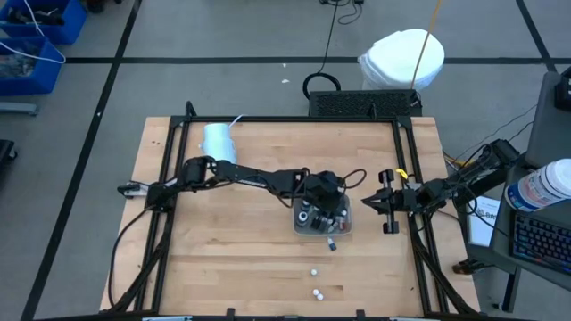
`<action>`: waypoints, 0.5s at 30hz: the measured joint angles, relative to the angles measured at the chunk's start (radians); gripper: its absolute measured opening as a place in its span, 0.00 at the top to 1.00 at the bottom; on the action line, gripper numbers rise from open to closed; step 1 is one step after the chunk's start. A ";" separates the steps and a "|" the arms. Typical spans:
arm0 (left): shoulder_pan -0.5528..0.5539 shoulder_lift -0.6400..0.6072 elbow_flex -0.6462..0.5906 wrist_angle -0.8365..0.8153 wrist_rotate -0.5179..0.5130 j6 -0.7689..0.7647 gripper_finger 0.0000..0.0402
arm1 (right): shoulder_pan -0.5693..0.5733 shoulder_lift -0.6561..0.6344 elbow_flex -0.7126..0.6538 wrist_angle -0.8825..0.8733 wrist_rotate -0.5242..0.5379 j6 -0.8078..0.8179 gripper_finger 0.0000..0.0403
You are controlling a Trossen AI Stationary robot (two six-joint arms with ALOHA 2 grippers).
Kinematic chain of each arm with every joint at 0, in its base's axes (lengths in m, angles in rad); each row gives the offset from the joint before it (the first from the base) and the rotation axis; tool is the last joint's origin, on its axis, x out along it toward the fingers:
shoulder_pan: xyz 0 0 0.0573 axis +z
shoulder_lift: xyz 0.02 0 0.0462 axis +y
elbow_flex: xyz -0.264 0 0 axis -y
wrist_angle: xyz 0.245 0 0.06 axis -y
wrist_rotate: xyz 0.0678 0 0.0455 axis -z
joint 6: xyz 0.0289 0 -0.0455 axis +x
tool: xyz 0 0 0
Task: Pick & Place food coloring
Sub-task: Put the red food coloring bottle into the gray bin, then put the small green food coloring bottle into the gray bin
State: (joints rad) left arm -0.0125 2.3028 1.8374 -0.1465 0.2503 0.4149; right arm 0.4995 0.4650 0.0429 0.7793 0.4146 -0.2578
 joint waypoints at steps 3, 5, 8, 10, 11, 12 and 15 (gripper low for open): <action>0.001 0.000 0.000 0.002 -0.040 -0.025 0.80 | 0.000 0.000 0.000 0.003 0.000 -0.011 1.00; 0.000 0.000 0.000 0.008 -0.042 -0.036 0.75 | 0.000 0.000 0.000 0.003 0.000 -0.013 1.00; 0.000 -0.001 0.000 0.014 -0.042 -0.044 0.65 | 0.000 0.000 0.000 0.003 0.000 -0.013 1.00; 0.000 -0.001 0.000 0.014 -0.043 -0.051 0.60 | 0.000 0.000 0.000 0.002 0.000 -0.013 1.00; 0.001 -0.001 0.000 0.017 -0.043 -0.055 0.58 | 0.000 0.000 0.000 0.002 0.000 -0.013 1.00; 0.001 -0.001 0.000 0.023 -0.042 -0.057 0.57 | 0.000 0.000 0.000 0.003 0.000 -0.013 1.00; 0.002 -0.007 0.000 0.042 -0.042 -0.063 0.53 | 0.000 0.000 0.000 0.002 -0.001 -0.013 1.00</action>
State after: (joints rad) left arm -0.0104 2.2957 1.8374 -0.1043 0.2081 0.3519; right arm 0.4994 0.4652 0.0429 0.7815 0.4141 -0.2707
